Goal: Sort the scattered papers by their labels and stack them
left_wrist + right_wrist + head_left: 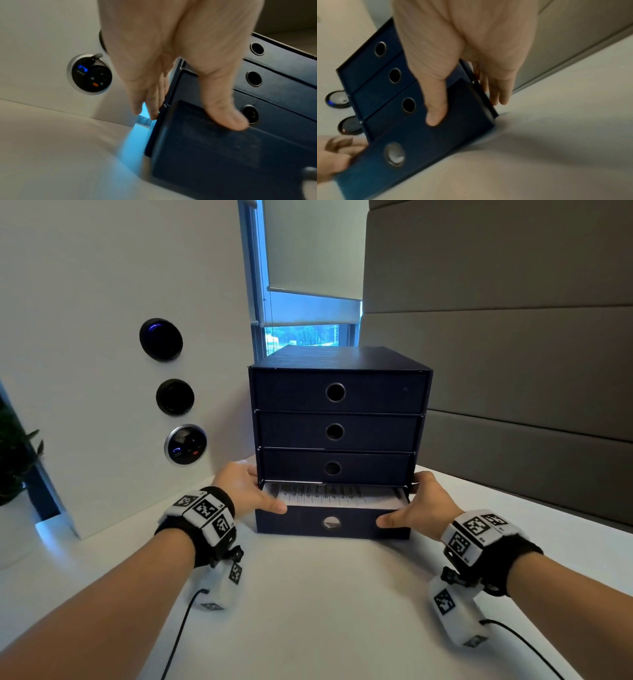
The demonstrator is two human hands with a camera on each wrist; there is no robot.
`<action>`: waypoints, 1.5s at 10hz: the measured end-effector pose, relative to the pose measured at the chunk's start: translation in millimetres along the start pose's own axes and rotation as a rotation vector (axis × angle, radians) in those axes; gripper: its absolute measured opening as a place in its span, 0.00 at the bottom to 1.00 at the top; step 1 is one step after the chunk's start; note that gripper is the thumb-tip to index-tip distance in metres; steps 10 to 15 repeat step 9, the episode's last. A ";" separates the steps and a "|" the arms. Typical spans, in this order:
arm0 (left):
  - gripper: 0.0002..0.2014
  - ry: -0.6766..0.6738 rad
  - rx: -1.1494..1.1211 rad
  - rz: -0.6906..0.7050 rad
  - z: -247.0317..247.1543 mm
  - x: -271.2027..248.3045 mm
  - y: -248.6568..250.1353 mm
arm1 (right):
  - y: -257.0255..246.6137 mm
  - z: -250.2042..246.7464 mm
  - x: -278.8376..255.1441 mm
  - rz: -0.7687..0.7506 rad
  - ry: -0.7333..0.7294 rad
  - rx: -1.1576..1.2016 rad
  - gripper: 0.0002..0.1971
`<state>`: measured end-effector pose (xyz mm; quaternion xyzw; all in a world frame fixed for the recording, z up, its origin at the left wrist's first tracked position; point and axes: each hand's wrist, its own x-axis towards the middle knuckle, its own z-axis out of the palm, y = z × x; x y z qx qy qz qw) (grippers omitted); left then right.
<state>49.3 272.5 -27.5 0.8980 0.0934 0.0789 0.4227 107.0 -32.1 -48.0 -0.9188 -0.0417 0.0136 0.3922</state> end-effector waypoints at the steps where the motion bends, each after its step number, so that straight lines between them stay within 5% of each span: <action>1: 0.21 0.102 0.269 -0.034 2.6 5.4 9.8 | -9.1 -0.2 6.5 0.068 0.048 0.006 0.43; 2: 0.30 0.064 0.148 -0.086 0.8 17.1 9.5 | -5.4 -6.4 18.9 0.030 -0.033 -0.020 0.48; 3: 0.36 0.053 0.071 -0.076 1.1 23.4 6.6 | -1.1 -4.0 24.8 -0.019 -0.077 -0.029 0.39; 4: 0.27 0.158 0.153 -0.090 5.6 24.9 11.4 | -0.8 4.6 29.0 0.032 0.035 -0.036 0.28; 6: 0.25 0.284 0.462 -0.195 9.2 30.5 25.8 | -4.9 6.9 34.5 0.128 0.122 -0.031 0.24; 8: 0.22 0.257 0.521 -0.206 7.5 27.0 27.9 | -1.8 3.1 31.0 0.126 0.084 -0.072 0.14; 9: 0.14 0.142 0.571 -0.156 11.0 8.0 25.3 | 10.3 7.1 17.2 0.123 0.038 -0.090 0.14; 15: 0.14 0.142 0.571 -0.156 11.0 8.0 25.3 | 10.3 7.1 17.2 0.123 0.038 -0.090 0.14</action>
